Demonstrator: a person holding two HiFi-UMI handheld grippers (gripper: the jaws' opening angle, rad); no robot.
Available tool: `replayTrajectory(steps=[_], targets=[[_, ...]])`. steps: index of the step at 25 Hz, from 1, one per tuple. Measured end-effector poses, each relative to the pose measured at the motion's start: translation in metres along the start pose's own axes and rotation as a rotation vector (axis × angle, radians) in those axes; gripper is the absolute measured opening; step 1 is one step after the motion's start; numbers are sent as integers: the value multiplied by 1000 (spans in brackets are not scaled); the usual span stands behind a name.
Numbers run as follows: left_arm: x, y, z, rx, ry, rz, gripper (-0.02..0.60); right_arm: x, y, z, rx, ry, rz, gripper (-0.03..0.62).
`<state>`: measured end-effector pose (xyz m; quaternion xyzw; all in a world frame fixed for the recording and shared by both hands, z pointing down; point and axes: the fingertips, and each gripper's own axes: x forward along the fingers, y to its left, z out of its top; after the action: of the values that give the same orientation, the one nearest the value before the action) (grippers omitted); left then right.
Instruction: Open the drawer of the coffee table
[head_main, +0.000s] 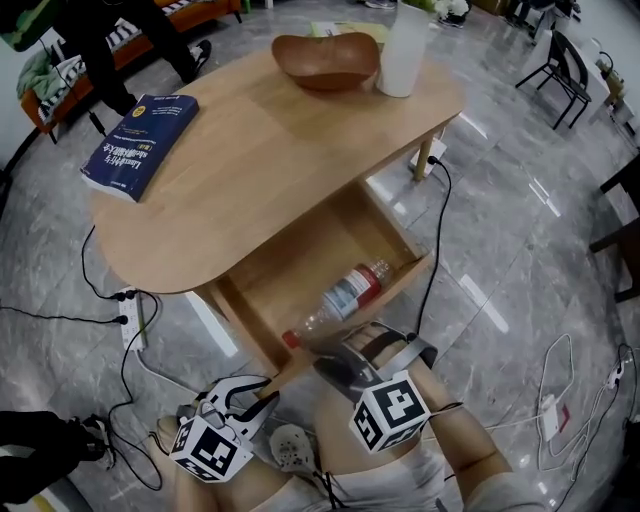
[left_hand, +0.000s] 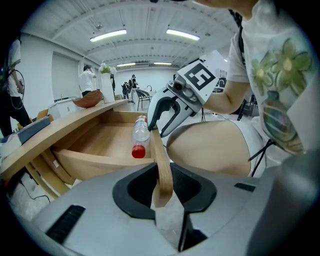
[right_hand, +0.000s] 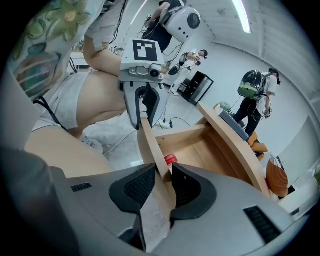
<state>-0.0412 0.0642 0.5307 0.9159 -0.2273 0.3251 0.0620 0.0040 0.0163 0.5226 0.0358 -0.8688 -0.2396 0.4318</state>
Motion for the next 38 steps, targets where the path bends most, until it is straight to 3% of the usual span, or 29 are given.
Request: replayTrajectory(steps=[18, 38], targets=[[10, -23, -13, 53, 111, -40, 97, 1, 27, -8, 12, 17, 60, 104], [18, -31, -13, 41, 100, -127, 107, 0, 33, -17, 10, 55, 76, 103]])
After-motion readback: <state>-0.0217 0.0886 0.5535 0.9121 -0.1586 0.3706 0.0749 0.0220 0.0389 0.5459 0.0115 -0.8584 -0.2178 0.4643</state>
